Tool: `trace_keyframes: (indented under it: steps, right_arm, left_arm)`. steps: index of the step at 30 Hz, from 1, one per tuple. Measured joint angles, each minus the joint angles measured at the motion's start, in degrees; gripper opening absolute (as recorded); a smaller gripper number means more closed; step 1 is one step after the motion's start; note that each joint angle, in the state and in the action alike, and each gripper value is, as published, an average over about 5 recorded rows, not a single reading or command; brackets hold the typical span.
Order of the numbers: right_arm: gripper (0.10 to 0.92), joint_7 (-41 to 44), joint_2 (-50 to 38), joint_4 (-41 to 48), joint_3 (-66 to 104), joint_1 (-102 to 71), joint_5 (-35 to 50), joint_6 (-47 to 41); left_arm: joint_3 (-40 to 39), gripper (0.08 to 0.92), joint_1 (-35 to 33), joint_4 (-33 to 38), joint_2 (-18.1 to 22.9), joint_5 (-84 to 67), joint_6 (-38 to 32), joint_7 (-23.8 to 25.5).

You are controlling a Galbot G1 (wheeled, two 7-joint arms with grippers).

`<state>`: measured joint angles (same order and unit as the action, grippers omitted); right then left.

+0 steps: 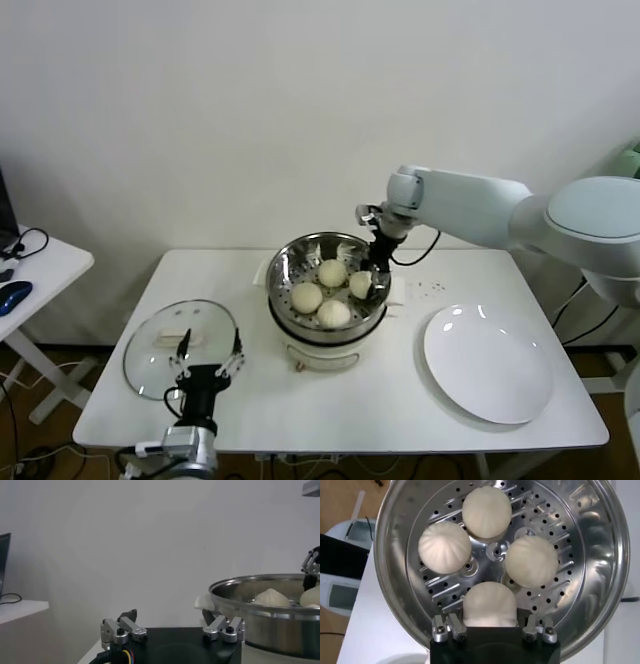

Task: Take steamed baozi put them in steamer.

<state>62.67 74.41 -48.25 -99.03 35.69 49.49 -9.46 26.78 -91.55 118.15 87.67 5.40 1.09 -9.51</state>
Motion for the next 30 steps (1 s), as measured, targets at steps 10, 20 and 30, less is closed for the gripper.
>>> trace_keyframes:
  steps: [10, 20, 30]
  right_arm:
    - [0.807, -0.05, 0.01, -0.22, 0.13, -0.13, -0.51, 0.14]
    - [0.823, -0.05, -0.68, -1.24, 0.62, 0.57, -0.35, 0.15]
    - [0.823, -0.83, -2.99, -4.31, 1.74, 3.54, 0.89, 0.12]
  left_arm:
    - [0.03, 0.823, -0.04, 0.16, 0.10, 0.14, 0.03, -0.11]
    - [0.01, 0.823, 0.21, -0.15, 0.24, 0.20, 0.05, -0.18]
    - [-0.04, 0.823, 0.48, 0.34, 0.21, -0.08, 0.49, -0.22]
